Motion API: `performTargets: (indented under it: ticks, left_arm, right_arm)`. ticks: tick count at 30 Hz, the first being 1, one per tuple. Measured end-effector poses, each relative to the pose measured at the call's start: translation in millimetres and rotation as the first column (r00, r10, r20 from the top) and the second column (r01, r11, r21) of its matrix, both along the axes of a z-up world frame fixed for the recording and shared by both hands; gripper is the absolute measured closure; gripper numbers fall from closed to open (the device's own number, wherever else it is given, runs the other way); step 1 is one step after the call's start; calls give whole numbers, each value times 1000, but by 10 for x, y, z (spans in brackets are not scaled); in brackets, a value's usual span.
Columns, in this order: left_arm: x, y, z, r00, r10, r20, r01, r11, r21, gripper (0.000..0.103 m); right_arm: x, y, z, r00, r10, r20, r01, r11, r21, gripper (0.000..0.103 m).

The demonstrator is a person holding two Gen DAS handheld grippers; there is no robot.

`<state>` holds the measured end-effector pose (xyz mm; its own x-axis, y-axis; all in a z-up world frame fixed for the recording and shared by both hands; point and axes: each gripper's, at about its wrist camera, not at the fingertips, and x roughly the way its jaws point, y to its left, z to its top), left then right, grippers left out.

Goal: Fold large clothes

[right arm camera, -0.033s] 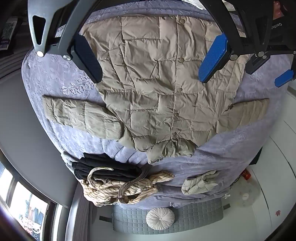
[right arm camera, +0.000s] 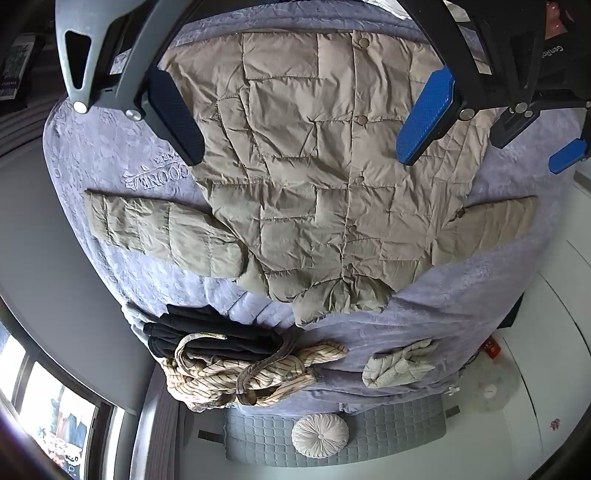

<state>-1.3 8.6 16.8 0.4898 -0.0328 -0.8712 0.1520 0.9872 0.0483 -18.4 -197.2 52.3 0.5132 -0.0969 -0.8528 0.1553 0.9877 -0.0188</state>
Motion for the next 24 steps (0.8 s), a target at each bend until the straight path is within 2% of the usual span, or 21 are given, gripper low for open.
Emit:
performTargets:
  ticks: [19, 24]
  left_arm:
    - [-8, 8, 11, 1000, 0, 1, 0, 1000, 1, 0]
    - [-8, 42, 28, 1000, 4, -1, -4, 1000, 2, 0]
  right_arm:
    - [-33, -1, 14, 1000, 3, -1, -3, 1000, 0, 0]
    - [134, 51, 107, 1000, 4, -4, -4, 1000, 2, 0]
